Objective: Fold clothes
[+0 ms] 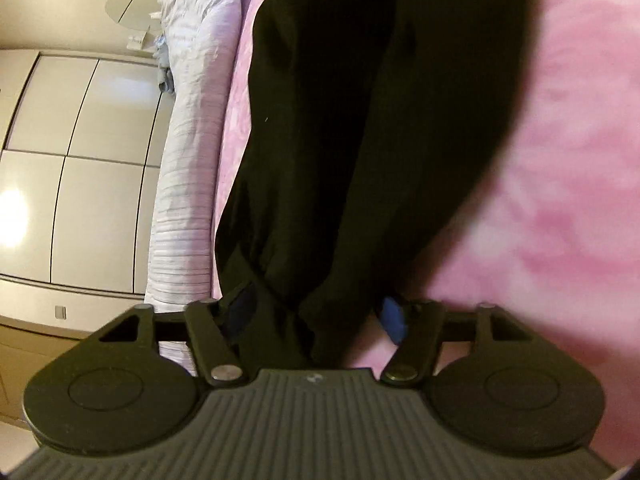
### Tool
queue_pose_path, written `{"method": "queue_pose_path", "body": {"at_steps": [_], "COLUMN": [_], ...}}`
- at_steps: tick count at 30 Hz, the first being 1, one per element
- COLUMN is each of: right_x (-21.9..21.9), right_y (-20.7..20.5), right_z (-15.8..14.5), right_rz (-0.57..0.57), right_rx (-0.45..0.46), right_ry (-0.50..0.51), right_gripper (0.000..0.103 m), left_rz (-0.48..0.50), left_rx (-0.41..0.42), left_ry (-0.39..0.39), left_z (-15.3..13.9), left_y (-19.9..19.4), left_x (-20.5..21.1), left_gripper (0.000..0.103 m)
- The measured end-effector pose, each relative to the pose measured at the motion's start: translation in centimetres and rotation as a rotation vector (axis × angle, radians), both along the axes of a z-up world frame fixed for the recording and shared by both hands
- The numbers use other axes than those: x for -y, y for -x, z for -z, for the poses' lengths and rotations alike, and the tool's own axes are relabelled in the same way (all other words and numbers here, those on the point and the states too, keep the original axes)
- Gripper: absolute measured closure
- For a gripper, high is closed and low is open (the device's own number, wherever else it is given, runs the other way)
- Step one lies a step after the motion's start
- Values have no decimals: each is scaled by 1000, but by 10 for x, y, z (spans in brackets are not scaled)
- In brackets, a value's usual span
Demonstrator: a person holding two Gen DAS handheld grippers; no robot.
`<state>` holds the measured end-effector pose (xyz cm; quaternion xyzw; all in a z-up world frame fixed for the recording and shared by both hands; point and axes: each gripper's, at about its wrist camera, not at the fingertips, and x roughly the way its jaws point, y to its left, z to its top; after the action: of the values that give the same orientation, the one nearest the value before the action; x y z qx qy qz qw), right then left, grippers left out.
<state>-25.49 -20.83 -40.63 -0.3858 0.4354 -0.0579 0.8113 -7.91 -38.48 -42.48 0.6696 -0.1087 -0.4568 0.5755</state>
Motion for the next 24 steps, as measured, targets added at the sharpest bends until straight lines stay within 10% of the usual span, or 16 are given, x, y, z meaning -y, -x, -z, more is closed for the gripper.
{"method": "queue_pose_path", "body": {"at_steps": [2, 4, 6, 7, 8, 16, 24], "right_x": [2, 5, 13, 19, 22, 35, 27], "right_y": [-4, -10, -18, -22, -19, 36, 119], "right_z": [10, 15, 21, 23, 23, -26, -18], "right_rz": [-5, -15, -12, -7, -18, 27, 121], "right_rx": [33, 58, 50, 32, 30, 81, 51], "right_ry": [30, 91, 133, 138, 149, 186, 164], "right_gripper": [39, 40, 64, 97, 100, 101, 102], "left_rz": [-24, -48, -72, -83, -92, -109, -146], "left_rx": [15, 30, 45, 50, 49, -39, -124], "left_ry": [-1, -2, -3, -4, -5, -6, -82], "left_z": [1, 3, 4, 2, -5, -81, -49], "left_y": [0, -1, -1, 0, 3, 94, 223], "left_x": [4, 7, 11, 10, 5, -85, -167], "left_gripper": [94, 100, 101, 101, 101, 101, 101]}}
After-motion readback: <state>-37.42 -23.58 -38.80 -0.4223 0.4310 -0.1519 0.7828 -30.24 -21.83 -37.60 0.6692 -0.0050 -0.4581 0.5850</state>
